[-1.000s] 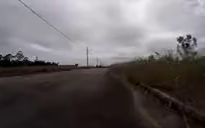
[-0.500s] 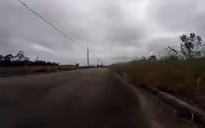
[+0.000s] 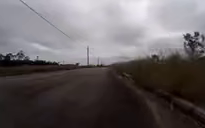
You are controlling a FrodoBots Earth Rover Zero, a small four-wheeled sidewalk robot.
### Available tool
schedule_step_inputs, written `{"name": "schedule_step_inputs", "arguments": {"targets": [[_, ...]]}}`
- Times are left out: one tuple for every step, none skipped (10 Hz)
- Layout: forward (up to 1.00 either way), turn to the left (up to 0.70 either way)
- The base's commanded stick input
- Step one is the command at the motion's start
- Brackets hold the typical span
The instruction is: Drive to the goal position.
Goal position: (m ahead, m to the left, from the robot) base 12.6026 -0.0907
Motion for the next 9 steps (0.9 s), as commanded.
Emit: {"name": "schedule_step_inputs", "arguments": {"targets": [[0.70, 0.00], [0.70, 0.00], [0.70, 0.00], [0.70, 0.00], [0.70, 0.00], [0.70, 0.00], [0.70, 0.00], [0.70, 0.00], [0.70, 0.00]]}}
